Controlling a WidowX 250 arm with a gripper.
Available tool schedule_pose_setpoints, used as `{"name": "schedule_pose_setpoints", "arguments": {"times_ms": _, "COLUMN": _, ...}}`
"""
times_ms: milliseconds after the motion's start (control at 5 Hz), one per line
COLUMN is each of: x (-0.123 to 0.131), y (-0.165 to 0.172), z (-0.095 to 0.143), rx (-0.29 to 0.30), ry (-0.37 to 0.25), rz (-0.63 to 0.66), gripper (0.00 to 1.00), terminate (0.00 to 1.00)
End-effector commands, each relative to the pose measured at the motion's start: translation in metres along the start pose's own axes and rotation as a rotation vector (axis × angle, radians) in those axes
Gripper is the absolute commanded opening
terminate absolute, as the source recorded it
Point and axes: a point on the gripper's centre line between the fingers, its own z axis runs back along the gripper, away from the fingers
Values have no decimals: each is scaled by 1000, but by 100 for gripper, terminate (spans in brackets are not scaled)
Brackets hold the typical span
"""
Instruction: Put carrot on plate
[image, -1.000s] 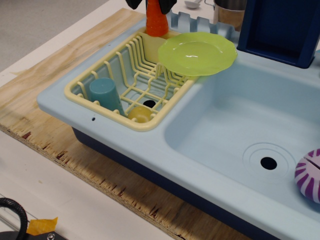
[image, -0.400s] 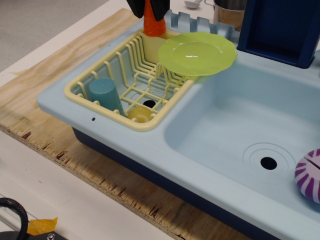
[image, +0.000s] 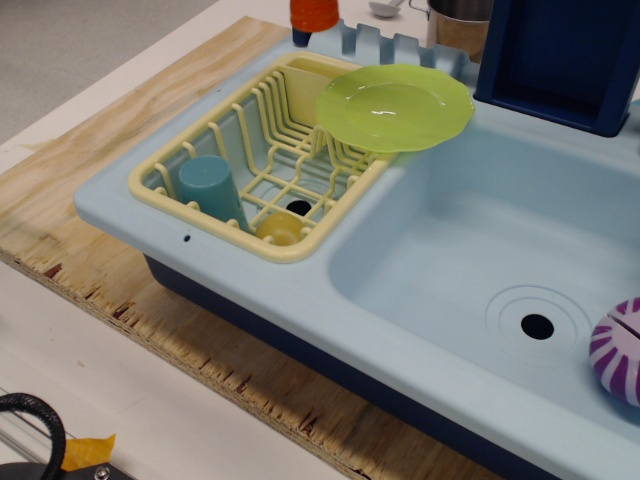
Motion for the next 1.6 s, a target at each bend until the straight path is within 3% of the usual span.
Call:
{"name": "schedule_pose_setpoints", "arguments": {"times_ms": 0, "x": -13, "y": -24, "z": 19, "rx": -74, "ry": -67, "rz": -9, "gripper": 0, "terminate": 0}}
{"name": "schedule_pose_setpoints", "arguments": {"times_ms": 600, "x": -19, "y": -49, "z": 0, "rx": -173, "ry": -22, "rz": -73, "gripper": 0, "terminate": 0}}
{"name": "schedule_pose_setpoints", "arguments": {"times_ms": 800, "x": -16, "y": -57, "z": -7, "rx": -195, "ry": 10, "rz": -96, "gripper": 100, "terminate": 0}}
{"name": "schedule_pose_setpoints", "arguments": {"times_ms": 1200, "x": -16, "y": -58, "z": -7, "rx": -217, "ry": 31, "rz": -107, "gripper": 100, "terminate": 0}}
{"name": "schedule_pose_setpoints", "arguments": {"times_ms": 1400, "x": -16, "y": -58, "z": -7, "rx": -217, "ry": 31, "rz": -107, "gripper": 100, "terminate": 100}}
